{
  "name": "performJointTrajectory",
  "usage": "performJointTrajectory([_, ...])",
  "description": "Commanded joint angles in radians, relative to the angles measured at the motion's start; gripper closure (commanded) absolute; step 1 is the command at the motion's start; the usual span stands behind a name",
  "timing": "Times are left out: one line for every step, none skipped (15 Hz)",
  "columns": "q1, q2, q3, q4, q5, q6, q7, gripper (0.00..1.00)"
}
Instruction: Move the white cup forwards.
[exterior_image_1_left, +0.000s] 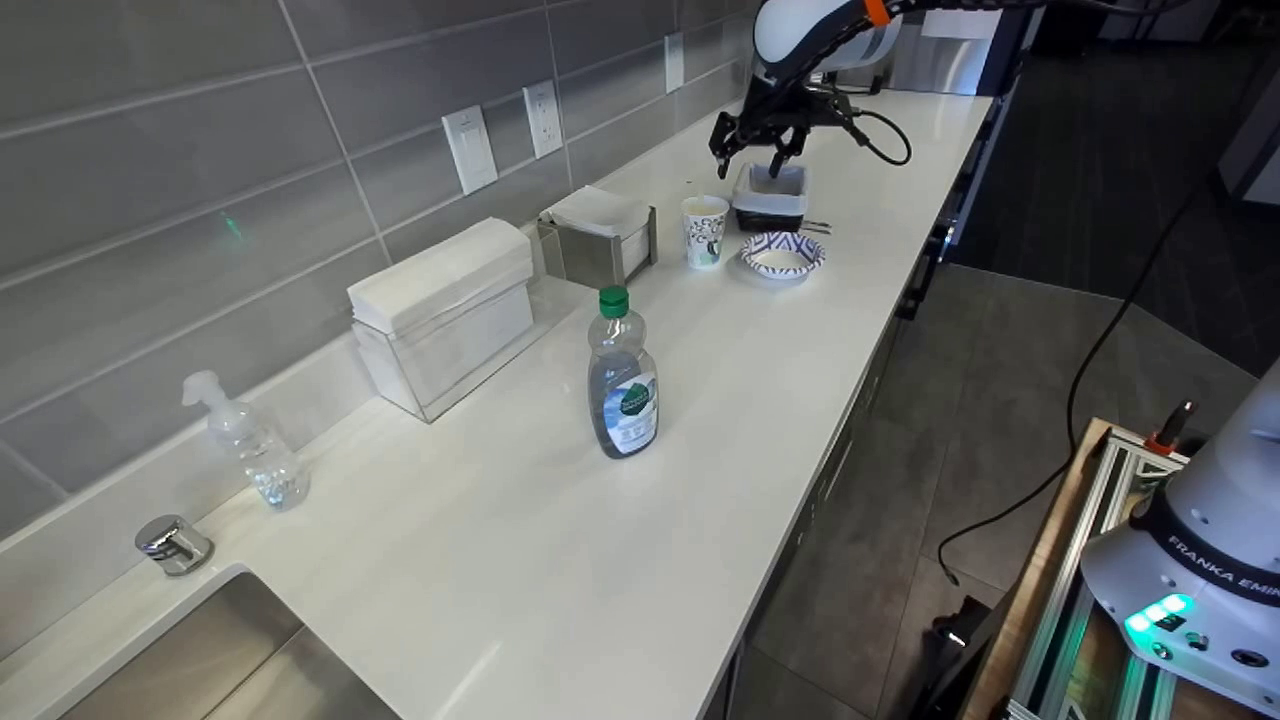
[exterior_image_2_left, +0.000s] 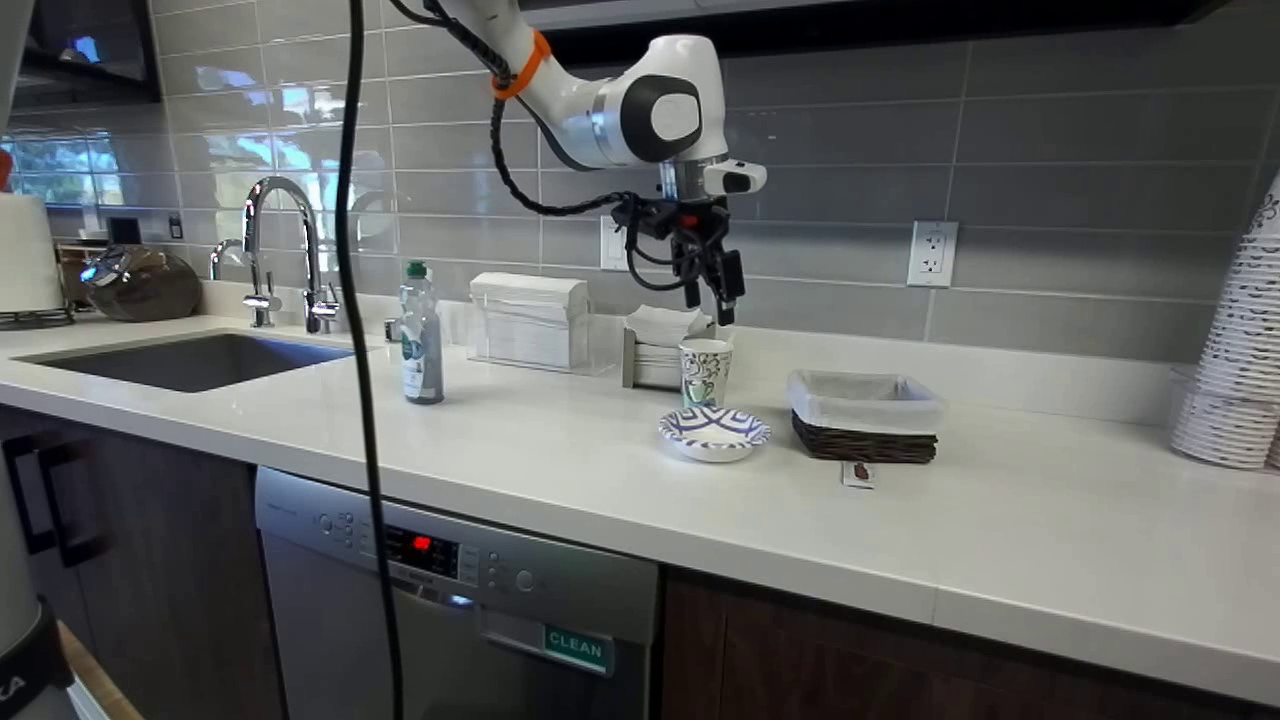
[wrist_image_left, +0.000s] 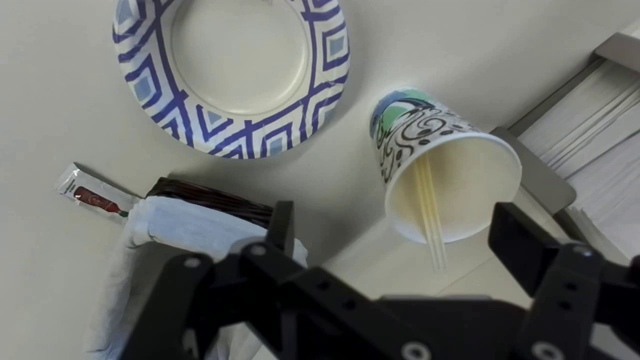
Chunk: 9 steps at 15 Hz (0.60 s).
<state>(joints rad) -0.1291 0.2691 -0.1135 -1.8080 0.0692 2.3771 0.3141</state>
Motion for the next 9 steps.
performJointTrajectory([-0.002,0.040,-0.009,0.008,0.043,0.048,0.000,0.00])
performJointTrajectory([-0.005,0.049,-0.008,0.013,0.056,0.047,-0.004,0.00])
performJointTrajectory([-0.004,0.061,-0.011,0.011,0.060,0.073,-0.001,0.00])
performJointTrajectory([-0.006,0.074,-0.009,0.010,0.073,0.104,-0.006,0.00])
performJointTrajectory([-0.007,0.085,-0.008,0.014,0.080,0.120,-0.009,0.00])
performJointTrajectory([-0.008,0.099,-0.007,0.017,0.088,0.139,-0.008,0.01])
performJointTrajectory([-0.007,0.111,-0.007,0.020,0.093,0.155,-0.006,0.05])
performJointTrajectory([-0.007,0.122,-0.006,0.022,0.098,0.172,-0.007,0.11])
performJointTrajectory([-0.006,0.132,-0.006,0.025,0.101,0.188,-0.006,0.18])
